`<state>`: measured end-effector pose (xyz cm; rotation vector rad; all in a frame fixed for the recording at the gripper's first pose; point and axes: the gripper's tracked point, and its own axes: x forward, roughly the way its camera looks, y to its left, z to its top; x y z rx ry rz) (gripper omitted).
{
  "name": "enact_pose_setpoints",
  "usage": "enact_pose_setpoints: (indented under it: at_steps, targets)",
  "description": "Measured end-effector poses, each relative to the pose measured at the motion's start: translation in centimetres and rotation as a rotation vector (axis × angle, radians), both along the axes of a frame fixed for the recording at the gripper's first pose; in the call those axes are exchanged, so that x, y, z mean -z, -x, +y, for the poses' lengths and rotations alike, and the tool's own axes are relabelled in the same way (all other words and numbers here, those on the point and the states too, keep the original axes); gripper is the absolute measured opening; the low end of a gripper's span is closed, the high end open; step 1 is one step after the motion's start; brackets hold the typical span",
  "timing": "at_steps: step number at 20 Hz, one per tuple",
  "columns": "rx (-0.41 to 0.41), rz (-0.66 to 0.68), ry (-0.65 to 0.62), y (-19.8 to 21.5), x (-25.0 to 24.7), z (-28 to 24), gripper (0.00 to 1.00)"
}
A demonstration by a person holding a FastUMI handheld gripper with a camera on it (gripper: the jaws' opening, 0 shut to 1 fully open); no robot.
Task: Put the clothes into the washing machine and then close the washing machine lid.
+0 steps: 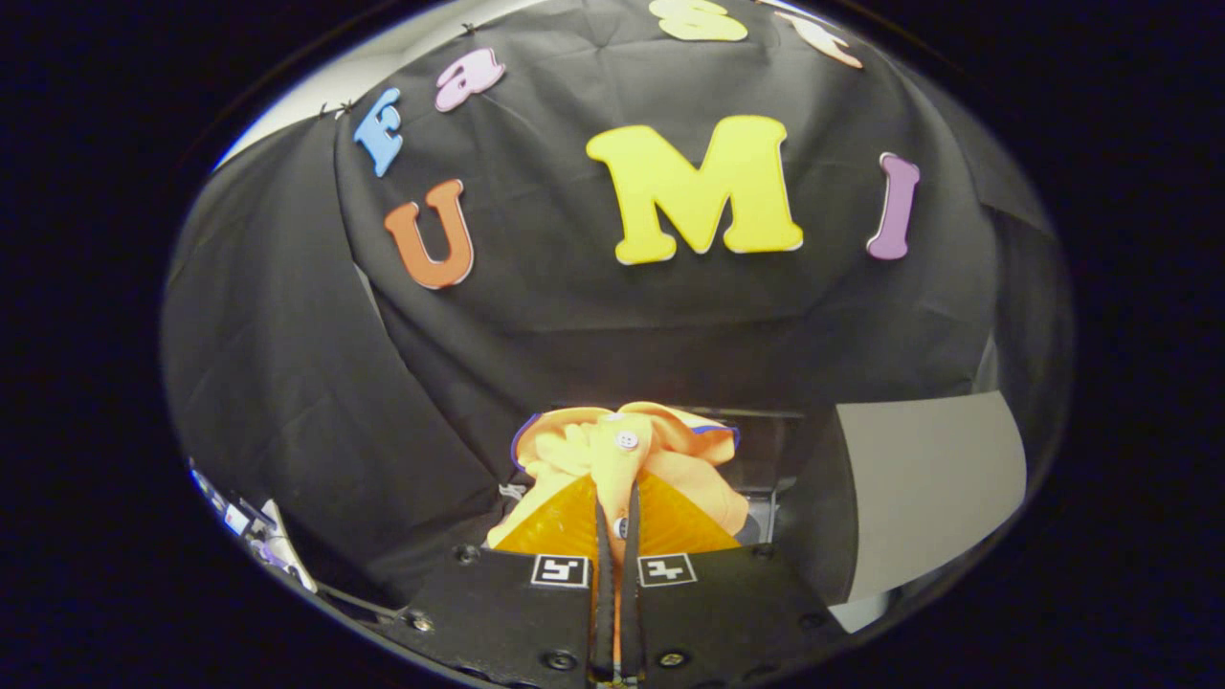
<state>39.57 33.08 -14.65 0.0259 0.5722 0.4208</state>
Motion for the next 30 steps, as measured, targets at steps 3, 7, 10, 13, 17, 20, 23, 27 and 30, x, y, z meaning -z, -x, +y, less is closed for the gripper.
enact_pose_setpoints:
  at_steps: [3,7,10,13,17,20,23,27,30]
  targets:
    - [-0.003,0.067,0.025,-2.0,4.1,0.3,0.06]
    - [-0.002,0.137,0.057,-4.4,8.5,0.4,0.06]
    - [0.009,0.187,0.075,-6.1,11.1,0.2,0.06]
    - [0.017,0.239,0.084,-7.7,13.7,0.2,0.06]
    - [0.02,0.304,0.103,-9.5,16.6,0.3,0.06]
    - [0.023,0.351,0.118,-10.6,18.4,0.7,0.06]
    - [0.024,0.391,0.136,-11.4,20.2,0.8,0.06]
    - [0.02,0.445,0.157,-11.7,22.3,1.2,0.06]
    - [0.018,0.466,0.188,-11.8,23.1,1.7,0.06]
